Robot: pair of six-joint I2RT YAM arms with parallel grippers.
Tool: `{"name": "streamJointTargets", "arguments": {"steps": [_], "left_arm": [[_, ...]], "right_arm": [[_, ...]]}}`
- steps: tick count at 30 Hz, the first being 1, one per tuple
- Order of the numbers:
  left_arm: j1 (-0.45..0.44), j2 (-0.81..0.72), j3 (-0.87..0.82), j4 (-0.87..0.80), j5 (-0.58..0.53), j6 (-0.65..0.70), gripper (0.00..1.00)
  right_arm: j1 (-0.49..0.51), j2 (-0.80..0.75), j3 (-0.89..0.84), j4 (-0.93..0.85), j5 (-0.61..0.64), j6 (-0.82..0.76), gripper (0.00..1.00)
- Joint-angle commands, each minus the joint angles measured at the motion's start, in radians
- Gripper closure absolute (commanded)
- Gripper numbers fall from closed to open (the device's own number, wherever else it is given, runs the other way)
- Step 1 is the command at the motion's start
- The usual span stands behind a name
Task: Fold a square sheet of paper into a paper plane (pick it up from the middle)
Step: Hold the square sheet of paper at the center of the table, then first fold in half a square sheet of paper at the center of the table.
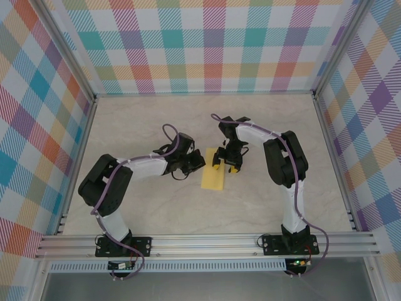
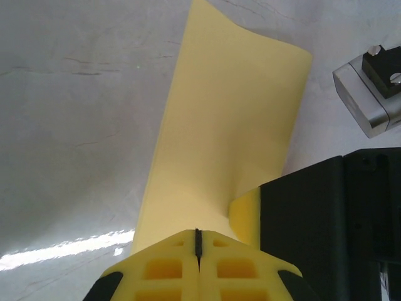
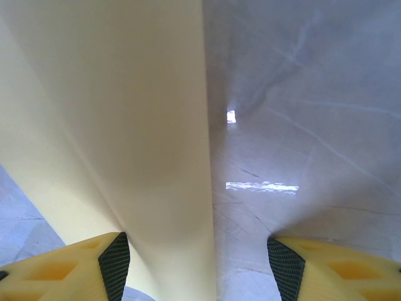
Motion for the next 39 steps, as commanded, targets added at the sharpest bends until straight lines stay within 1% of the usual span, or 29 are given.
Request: {"name": "streamJointTargets", "arguments": {"steps": [1, 10, 16, 21, 32, 39], "left_arm": [[-0.013, 0.037, 0.029, 0.058, 0.06, -0.013, 1.0], [-0.017, 0.086, 0.05, 0.037, 0.05, -0.007, 1.0], [-0.027, 0.113, 0.096, -0.048, 0.017, 0.022, 1.0], [-0.038, 0.137, 0.119, -0.081, 0.008, 0.037, 1.0], [-0.051, 0.169, 0.131, -0.121, -0.027, 0.049, 1.0], [-0.056, 0.168, 0.112, -0.12, -0.038, 0.049, 1.0]], "right_arm": [[0.003, 0.108, -0.064, 0.045, 0.093, -0.015, 0.35], [0.004, 0.108, -0.062, 0.043, 0.093, -0.018, 0.35], [0.004, 0.108, -0.063, 0.042, 0.093, -0.018, 0.34], [0.005, 0.109, -0.063, 0.042, 0.092, -0.017, 0.34], [0.004, 0.109, -0.066, 0.043, 0.092, -0.016, 0.34], [0.003, 0.078, -0.046, 0.054, 0.058, -0.013, 0.33]]}}
